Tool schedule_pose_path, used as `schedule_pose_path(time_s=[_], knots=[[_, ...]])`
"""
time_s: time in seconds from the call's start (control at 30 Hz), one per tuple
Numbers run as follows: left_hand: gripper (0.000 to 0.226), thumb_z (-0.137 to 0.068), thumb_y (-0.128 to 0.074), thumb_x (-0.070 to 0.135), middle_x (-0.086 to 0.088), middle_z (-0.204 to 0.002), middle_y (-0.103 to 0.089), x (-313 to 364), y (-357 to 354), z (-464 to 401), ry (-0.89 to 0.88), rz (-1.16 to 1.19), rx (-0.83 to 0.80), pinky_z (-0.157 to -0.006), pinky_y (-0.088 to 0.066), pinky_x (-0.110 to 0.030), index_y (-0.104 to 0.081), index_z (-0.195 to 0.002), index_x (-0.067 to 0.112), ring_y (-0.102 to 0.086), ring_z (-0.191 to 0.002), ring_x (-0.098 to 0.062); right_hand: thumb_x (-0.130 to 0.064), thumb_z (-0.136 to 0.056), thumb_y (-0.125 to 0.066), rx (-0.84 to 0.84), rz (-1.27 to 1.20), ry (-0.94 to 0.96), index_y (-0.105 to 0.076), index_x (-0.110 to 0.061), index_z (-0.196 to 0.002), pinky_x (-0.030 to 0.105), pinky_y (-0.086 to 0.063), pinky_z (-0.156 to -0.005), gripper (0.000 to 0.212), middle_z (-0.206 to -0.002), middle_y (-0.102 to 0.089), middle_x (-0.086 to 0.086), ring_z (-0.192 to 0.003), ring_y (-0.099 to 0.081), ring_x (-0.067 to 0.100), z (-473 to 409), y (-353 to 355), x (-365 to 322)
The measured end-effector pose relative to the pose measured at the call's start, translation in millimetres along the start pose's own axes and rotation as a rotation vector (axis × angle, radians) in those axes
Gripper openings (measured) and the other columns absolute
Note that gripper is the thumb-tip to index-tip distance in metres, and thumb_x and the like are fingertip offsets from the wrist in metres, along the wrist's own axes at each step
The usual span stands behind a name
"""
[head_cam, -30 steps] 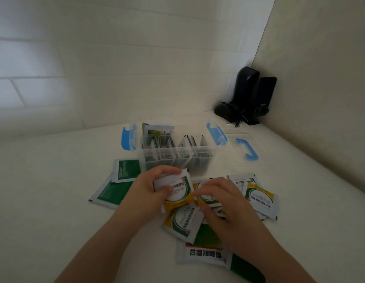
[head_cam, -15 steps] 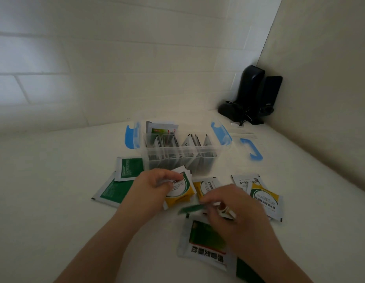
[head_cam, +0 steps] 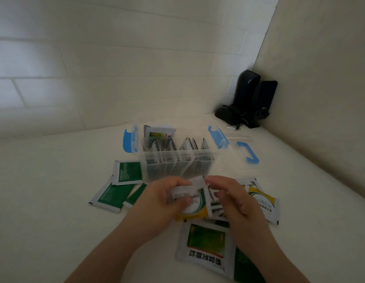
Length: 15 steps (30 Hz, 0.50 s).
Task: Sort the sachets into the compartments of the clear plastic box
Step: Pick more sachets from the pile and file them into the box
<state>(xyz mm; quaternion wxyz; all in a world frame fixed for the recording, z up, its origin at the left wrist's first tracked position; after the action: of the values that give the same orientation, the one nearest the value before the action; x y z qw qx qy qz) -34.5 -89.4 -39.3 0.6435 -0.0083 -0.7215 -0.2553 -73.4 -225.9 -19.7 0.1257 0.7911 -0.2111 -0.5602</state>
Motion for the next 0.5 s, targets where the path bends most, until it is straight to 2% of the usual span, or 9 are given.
schedule_pose_path(time_s=[0.03,0.1,0.17,0.23,0.33,0.43,0.5], knots=[[0.02,-0.079,-0.065,0.02,0.018,-0.086,-0.064,3.3,10.3,-1.1,-0.05,-0.057,0.087,-0.07,-0.052,-0.014,-0.058,-0.08,0.039,-0.062,-0.081,0.001,-0.032,-0.093,-0.043,-0.023,-0.004,-0.044,-0.051,-0.049,-0.107,0.004,-0.045,-0.076,0.024,-0.11,-0.057,-0.024,-0.103,-0.054,-0.009,-0.6,-2.5,0.9],[0.026,-0.08,-0.064,0.018,0.023,-0.091,-0.059,12.7,22.3,0.3,-0.145,-0.137,0.194,-0.077,-0.049,-0.014,-0.054,-0.083,0.042,-0.058,-0.089,0.003,-0.042,-0.082,-0.051,-0.098,0.062,-0.14,-0.031,-0.056,-0.117,0.006,-0.046,-0.073,0.042,-0.106,-0.052,-0.034,-0.1,-0.053,-0.012,0.2,-12.3,6.5],[0.035,-0.079,-0.065,0.014,0.024,-0.089,-0.058,18.2,21.2,0.8,-0.222,-0.191,0.215,-0.076,-0.046,-0.009,-0.047,-0.085,0.043,-0.057,-0.09,0.006,-0.037,-0.082,-0.06,-0.162,0.162,-0.198,-0.024,-0.057,-0.122,0.004,-0.044,-0.069,0.057,-0.099,-0.047,-0.038,-0.094,-0.05,-0.016,2.7,-23.2,11.8],[0.042,-0.077,-0.066,0.011,0.021,-0.086,-0.058,17.2,14.3,-0.9,-0.261,-0.242,0.204,-0.075,-0.041,0.0,-0.041,-0.085,0.044,-0.052,-0.094,0.009,-0.031,-0.083,-0.063,-0.194,0.239,-0.211,-0.026,-0.055,-0.124,0.006,-0.046,-0.071,0.059,-0.101,-0.047,-0.031,-0.09,-0.054,-0.01,4.3,-31.8,17.0],[0.042,-0.076,-0.067,0.015,0.022,-0.091,-0.052,10.5,8.1,-2.9,-0.264,-0.302,0.187,-0.075,-0.037,0.003,-0.04,-0.087,0.045,-0.044,-0.098,0.013,-0.027,-0.083,-0.062,-0.153,0.363,-0.091,-0.045,-0.043,-0.114,0.023,-0.046,-0.088,0.039,-0.097,-0.046,-0.024,-0.097,-0.051,0.004,1.3,-37.4,18.5],[0.032,-0.075,-0.068,0.025,0.025,-0.103,-0.041,10.6,3.2,-1.9,-0.305,-0.34,0.141,-0.075,-0.04,0.0,-0.048,-0.097,0.038,-0.043,-0.1,0.01,-0.027,-0.084,-0.06,-0.122,0.437,0.044,-0.055,-0.031,-0.105,0.017,-0.036,-0.084,0.022,-0.095,-0.048,-0.019,-0.095,-0.043,0.005,-0.2,-39.8,10.0],[0.025,-0.077,-0.065,0.032,0.024,-0.1,-0.043,10.5,3.4,-1.0,-0.319,-0.389,0.151,-0.072,-0.041,-0.006,-0.054,-0.099,0.034,-0.046,-0.094,0.008,-0.027,-0.085,-0.059,-0.13,0.468,0.076,-0.058,-0.029,-0.106,0.014,-0.033,-0.085,0.022,-0.104,-0.052,-0.014,-0.098,-0.041,0.006,-0.1,-41.3,8.0]])
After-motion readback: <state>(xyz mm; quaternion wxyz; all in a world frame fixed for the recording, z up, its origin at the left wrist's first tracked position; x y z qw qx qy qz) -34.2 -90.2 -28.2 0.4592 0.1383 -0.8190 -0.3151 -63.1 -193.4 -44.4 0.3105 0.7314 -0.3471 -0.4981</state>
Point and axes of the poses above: each hand's wrist, its own z-axis away from the middle knuckle, its own y-axis out of the back of the hand, x = y × z, the point moved 10 cm from there along -z, towards the middle knuckle
